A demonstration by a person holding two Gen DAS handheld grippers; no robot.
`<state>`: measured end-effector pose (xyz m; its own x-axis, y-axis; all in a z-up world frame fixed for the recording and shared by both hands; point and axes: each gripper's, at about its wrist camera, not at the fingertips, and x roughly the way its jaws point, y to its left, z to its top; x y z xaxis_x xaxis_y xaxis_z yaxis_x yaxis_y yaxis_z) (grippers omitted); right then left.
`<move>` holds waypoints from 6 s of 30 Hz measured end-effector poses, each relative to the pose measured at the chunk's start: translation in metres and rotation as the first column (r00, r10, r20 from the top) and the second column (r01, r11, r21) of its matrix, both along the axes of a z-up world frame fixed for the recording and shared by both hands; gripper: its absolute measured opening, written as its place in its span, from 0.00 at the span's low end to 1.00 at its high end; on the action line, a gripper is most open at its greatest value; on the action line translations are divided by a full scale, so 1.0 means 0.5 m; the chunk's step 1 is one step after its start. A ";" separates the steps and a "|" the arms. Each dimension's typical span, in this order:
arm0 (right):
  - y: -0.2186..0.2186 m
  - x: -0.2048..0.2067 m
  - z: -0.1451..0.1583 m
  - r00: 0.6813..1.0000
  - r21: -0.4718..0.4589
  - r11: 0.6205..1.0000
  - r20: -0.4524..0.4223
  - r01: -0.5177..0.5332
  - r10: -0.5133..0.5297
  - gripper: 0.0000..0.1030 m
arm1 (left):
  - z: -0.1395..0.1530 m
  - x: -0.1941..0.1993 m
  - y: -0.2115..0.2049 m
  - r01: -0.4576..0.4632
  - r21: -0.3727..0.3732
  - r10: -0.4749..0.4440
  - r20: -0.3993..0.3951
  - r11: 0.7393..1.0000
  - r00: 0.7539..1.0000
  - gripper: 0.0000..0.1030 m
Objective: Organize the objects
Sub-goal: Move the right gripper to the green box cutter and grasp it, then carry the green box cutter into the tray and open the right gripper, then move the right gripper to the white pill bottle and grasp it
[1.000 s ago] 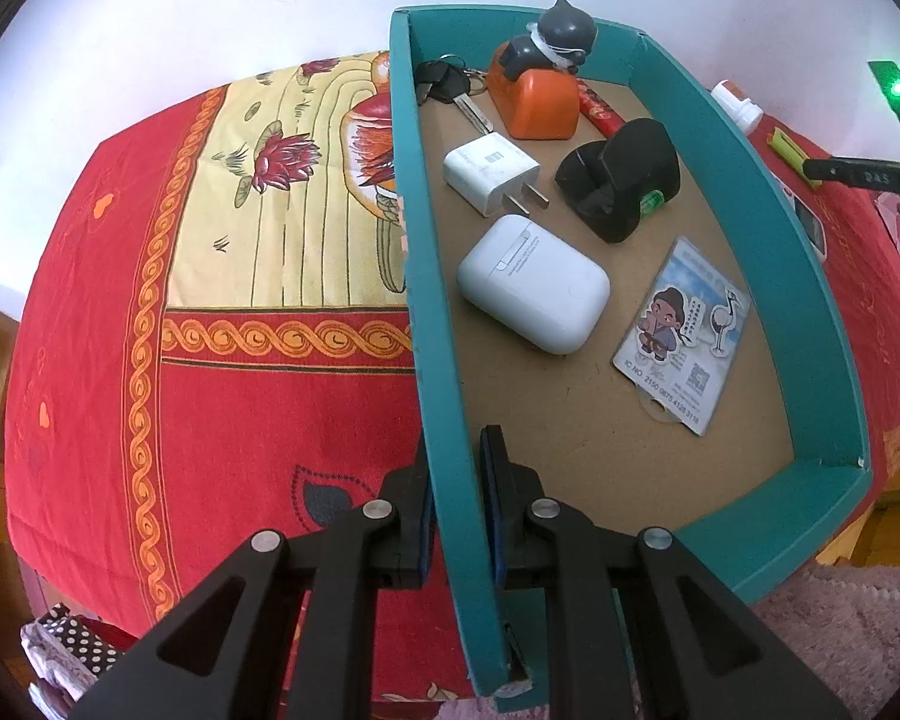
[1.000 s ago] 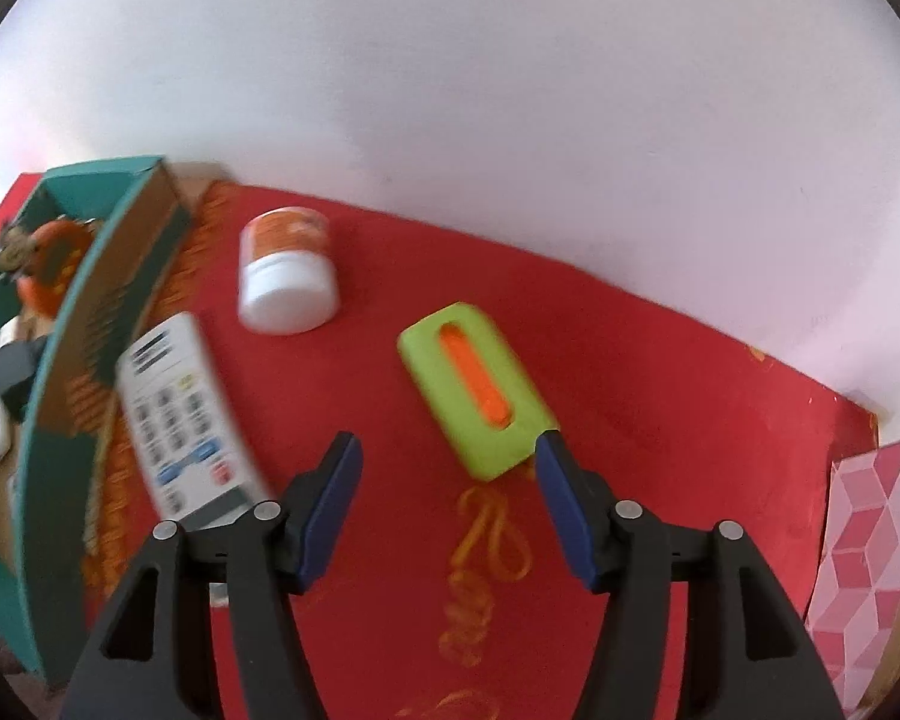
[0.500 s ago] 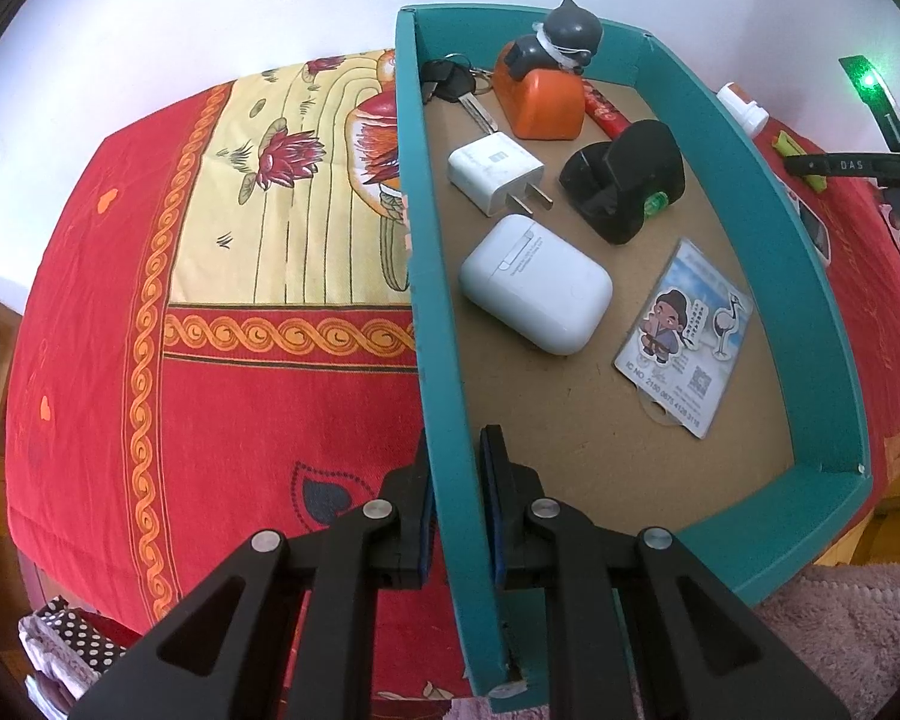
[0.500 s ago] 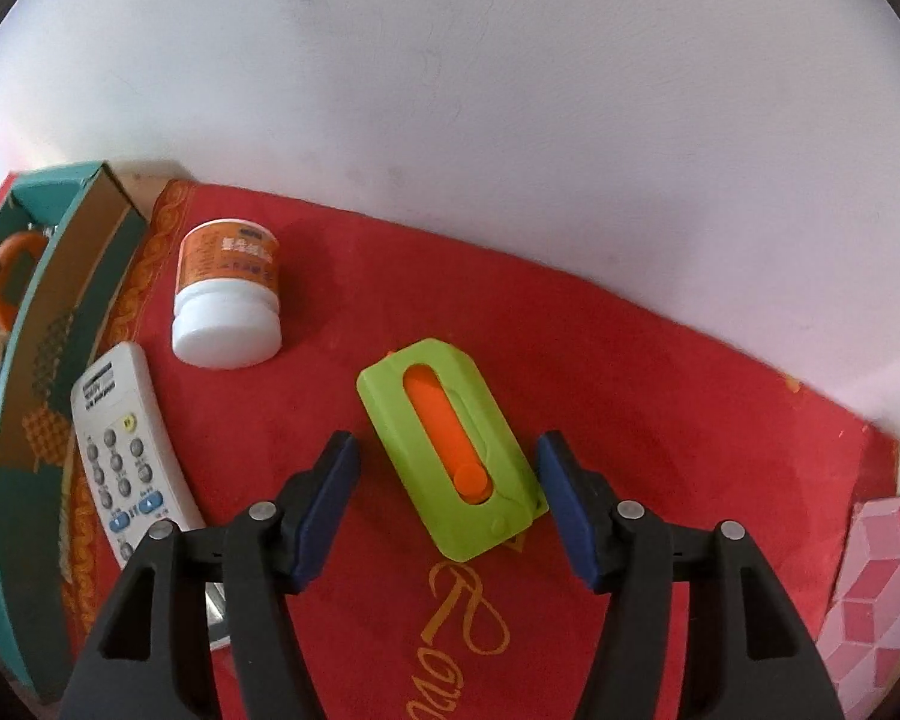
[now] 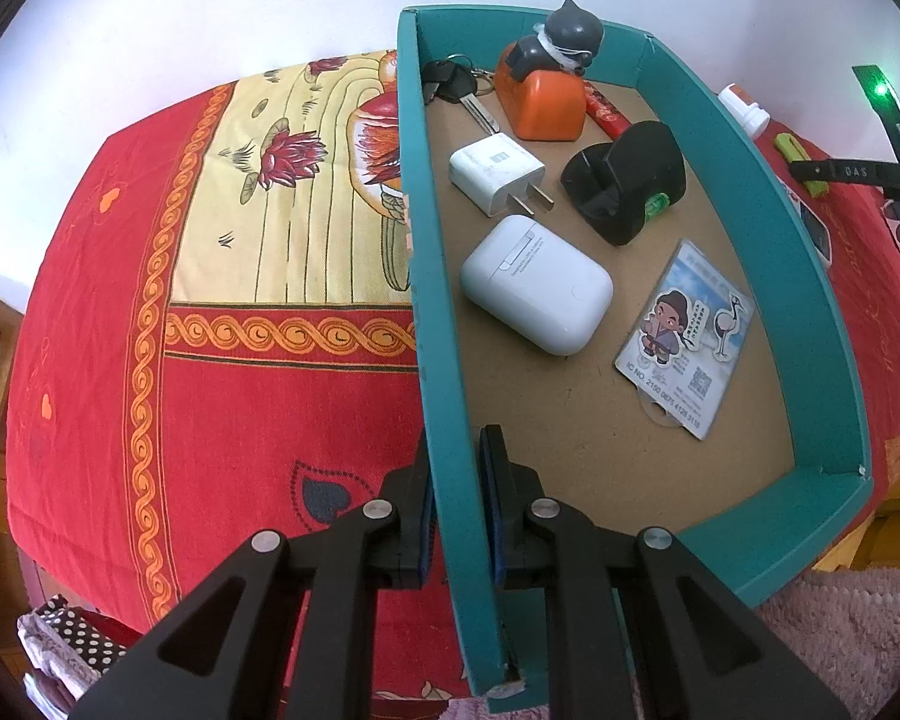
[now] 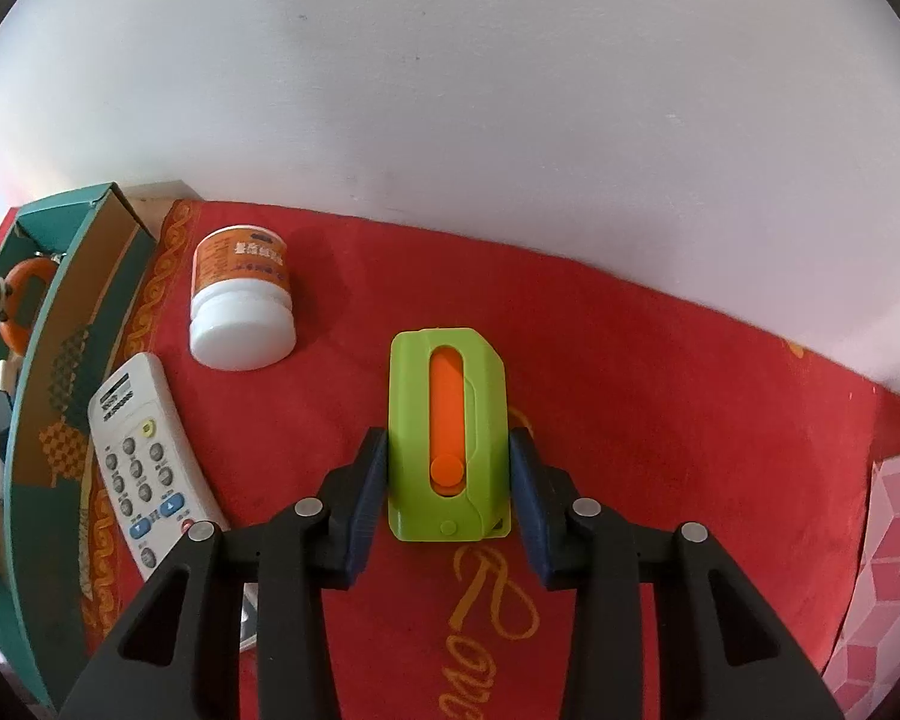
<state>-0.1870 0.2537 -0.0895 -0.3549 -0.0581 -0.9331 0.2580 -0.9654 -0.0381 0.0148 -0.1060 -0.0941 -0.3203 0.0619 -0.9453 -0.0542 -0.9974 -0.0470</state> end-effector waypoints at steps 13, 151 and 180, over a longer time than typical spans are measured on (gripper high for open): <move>0.028 0.096 0.091 0.999 -0.103 0.994 -0.042 0.024 -0.028 0.39 | -0.002 -0.007 -0.001 -0.001 -0.004 0.001 -0.004 1.000 1.000 0.11; -0.135 0.016 -0.050 0.984 -0.247 0.965 -0.133 0.087 -0.123 0.66 | -0.008 -0.029 -0.008 -0.034 0.020 0.033 0.018 0.999 0.999 0.12; -0.149 0.034 -0.024 0.977 -0.158 0.983 -0.173 0.097 -0.124 0.43 | -0.006 -0.026 -0.015 -0.027 0.027 0.027 0.021 0.999 0.999 0.12</move>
